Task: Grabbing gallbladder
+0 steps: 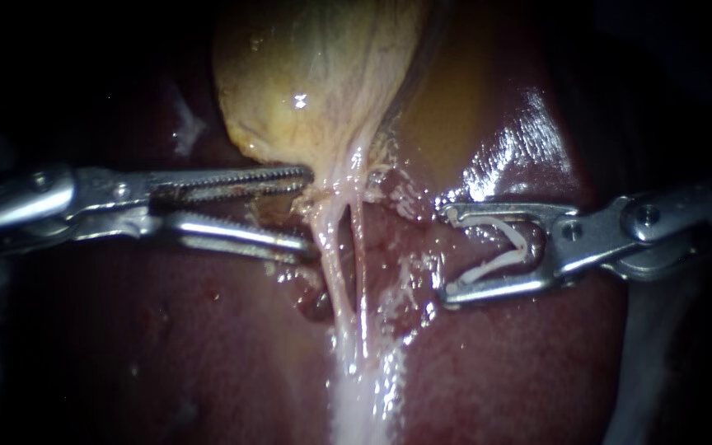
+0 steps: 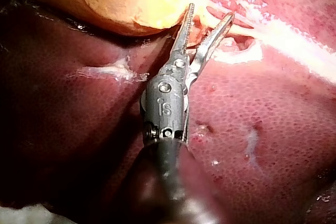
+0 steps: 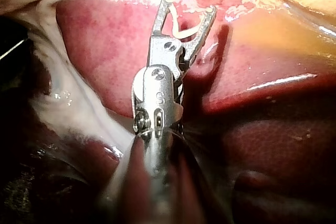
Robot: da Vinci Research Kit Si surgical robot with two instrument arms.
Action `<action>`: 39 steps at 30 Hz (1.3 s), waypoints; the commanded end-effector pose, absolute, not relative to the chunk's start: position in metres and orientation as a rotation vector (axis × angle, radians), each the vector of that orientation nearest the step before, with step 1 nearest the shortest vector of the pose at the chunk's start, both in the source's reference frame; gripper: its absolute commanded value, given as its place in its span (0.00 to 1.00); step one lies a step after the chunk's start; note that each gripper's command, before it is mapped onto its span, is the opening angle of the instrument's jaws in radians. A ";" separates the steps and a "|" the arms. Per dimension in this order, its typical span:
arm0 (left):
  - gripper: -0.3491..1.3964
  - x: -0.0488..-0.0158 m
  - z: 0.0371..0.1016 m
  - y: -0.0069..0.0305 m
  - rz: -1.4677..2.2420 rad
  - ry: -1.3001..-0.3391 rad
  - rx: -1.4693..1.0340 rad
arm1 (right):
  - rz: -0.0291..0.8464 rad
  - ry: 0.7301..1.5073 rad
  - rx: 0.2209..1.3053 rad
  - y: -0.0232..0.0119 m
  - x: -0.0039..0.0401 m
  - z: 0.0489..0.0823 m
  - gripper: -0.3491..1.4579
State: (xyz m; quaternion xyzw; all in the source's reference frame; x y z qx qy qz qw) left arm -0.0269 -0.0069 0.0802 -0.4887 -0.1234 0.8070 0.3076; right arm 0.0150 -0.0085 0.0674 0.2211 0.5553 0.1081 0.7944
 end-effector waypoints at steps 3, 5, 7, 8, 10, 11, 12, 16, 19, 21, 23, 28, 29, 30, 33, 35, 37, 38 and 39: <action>0.28 -0.0269 0.0808 -0.0068 2.141 -0.324 -1.281 | 0.232 1.194 0.475 -0.0086 0.0151 0.0674 0.47; 0.21 -0.0268 0.0811 -0.0068 2.145 -0.323 -1.279 | 0.232 1.194 0.475 -0.0086 0.0151 0.0674 0.47; 0.19 -0.0267 0.0814 -0.0068 2.147 -0.328 -1.268 | 0.232 1.194 0.475 -0.0086 0.0151 0.0674 0.47; 0.18 -0.0266 0.0815 -0.0069 2.150 -0.329 -1.265 | 0.232 1.194 0.475 -0.0086 0.0151 0.0674 0.47; 0.18 -0.0264 0.0815 -0.0069 2.150 -0.331 -1.255 | 0.232 1.194 0.475 -0.0086 0.0151 0.0673 0.47; 0.13 -0.0263 0.0815 -0.0068 2.145 -0.335 -1.253 | 0.232 1.194 0.475 -0.0086 0.0151 0.0673 0.47; 0.08 -0.0262 0.0815 -0.0068 2.140 -0.339 -1.250 | 0.232 1.194 0.475 -0.0086 0.0151 0.0673 0.47; 0.00 -0.0257 0.0812 -0.0067 2.127 -0.358 -1.231 | 0.232 1.194 0.476 -0.0086 0.0151 0.0673 0.47; 0.00 -0.0254 0.0807 -0.0066 2.121 -0.364 -1.229 | 0.232 1.194 0.476 -0.0086 0.0151 0.0673 0.47; 0.00 -0.0254 0.0805 -0.0068 2.123 -0.365 -1.225 | 0.232 1.194 0.476 -0.0086 0.0151 0.0673 0.47; 0.00 -0.0253 0.0802 -0.0069 2.117 -0.369 -1.222 | 0.232 1.194 0.476 -0.0086 0.0151 0.0673 0.47; 0.00 -0.0251 0.0790 -0.0072 2.116 -0.375 -1.222 | 0.237 1.193 0.479 -0.0086 0.0151 0.0673 0.47; 0.00 -0.0250 0.0787 -0.0073 2.116 -0.379 -1.223 | 0.237 1.193 0.479 -0.0086 0.0151 0.0673 0.47; 0.00 -0.0249 0.0783 -0.0075 2.116 -0.383 -1.224 | 0.237 1.193 0.479 -0.0086 0.0151 0.0673 0.47; 0.00 -0.0247 0.0772 -0.0080 2.114 -0.386 -1.224 | 0.237 1.193 0.479 -0.0086 0.0151 0.0673 0.47; 0.00 -0.0246 0.0765 -0.0080 2.112 -0.389 -1.223 | 0.237 1.193 0.479 -0.0086 0.0151 0.0673 0.47; 0.00 -0.0245 0.0755 -0.0076 2.109 -0.395 -1.222 | 0.237 1.193 0.479 -0.0086 0.0151 0.0673 0.47; 0.00 -0.0244 0.0752 -0.0074 2.108 -0.398 -1.222 | 0.237 1.193 0.479 -0.0086 0.0151 0.0673 0.47; 0.00 -0.0243 0.0748 -0.0071 2.106 -0.402 -1.221 | 0.237 1.193 0.479 -0.0086 0.0151 0.0673 0.47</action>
